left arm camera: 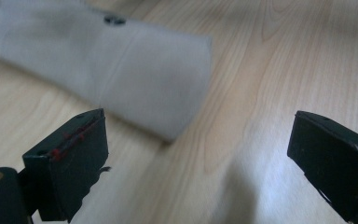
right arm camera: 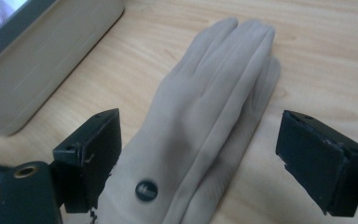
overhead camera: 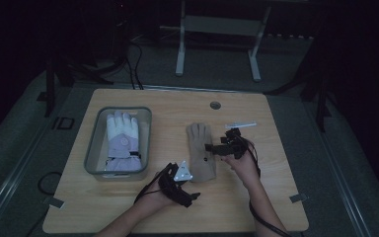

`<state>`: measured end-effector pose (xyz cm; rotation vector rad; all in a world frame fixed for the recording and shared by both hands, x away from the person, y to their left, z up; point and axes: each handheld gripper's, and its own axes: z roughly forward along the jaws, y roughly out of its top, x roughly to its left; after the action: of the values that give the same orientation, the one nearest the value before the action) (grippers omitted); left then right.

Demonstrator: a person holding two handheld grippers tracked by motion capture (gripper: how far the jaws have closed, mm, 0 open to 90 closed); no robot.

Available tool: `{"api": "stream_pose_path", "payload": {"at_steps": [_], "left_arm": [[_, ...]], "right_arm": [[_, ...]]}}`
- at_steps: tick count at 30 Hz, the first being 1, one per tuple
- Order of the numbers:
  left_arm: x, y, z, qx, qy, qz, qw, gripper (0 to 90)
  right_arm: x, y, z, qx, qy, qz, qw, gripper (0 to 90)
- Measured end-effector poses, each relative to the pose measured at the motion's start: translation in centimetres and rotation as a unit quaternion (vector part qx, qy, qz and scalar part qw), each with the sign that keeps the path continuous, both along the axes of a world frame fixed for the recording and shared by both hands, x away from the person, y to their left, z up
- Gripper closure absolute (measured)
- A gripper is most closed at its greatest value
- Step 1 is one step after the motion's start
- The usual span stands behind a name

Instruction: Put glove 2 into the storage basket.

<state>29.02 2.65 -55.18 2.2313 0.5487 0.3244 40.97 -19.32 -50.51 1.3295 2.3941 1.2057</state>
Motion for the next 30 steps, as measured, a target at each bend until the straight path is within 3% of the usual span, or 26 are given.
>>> {"api": "stream_pose_path", "payload": {"at_steps": [5, 7, 9, 15, 16, 18, 25, 30], "left_arm": [[1.1, -1.5, 0.6, 0.028, -0.02, -0.021, 0.9992, 7.7], [1.6, -2.0, 0.7, 0.033, -0.013, -0.034, 0.9988, 7.9], [1.9, -2.4, 0.7, 0.039, -0.015, -0.035, 0.9985, 14.0], [2.5, -3.5, -0.1, 0.057, -0.025, -0.035, 0.9974, 14.8], [2.7, -3.6, -0.2, 0.057, -0.022, -0.033, 0.9976, 15.4], [2.9, -3.8, -0.4, 0.055, -0.02, -0.03, 0.9979, 16.8], [3.5, -4.2, -0.8, 0.069, -0.014, -0.03, 0.9971, 29.9], [3.7, -4.4, -0.8, 0.086, -0.015, -0.044, 0.9952, 32.4]], "right_arm": [[1.8, 0.8, 0.4, -0.001, 0.008, -0.002, 1.0, 17.6], [2.6, 1.3, 0.4, -0.006, 0.012, -0.004, 0.9999, 20.7], [3.4, 1.7, 0.2, -0.005, 0.022, -0.006, 0.9997, 21.7], [5.2, 3.4, -1.0, -0.031, 0.028, 0.0, 0.9991, 28.3], [5.4, 3.5, -1.1, -0.03, 0.032, 0.002, 0.999, 28.2], [5.8, 4.0, -1.5, -0.051, 0.033, -0.011, 0.9981, 28.2], [6.9, 4.2, -3.2, -0.064, 0.068, -0.026, 0.9953, 27.8], [6.9, 4.5, -3.8, -0.063, 0.072, -0.02, 0.9952, 36.7]]}}
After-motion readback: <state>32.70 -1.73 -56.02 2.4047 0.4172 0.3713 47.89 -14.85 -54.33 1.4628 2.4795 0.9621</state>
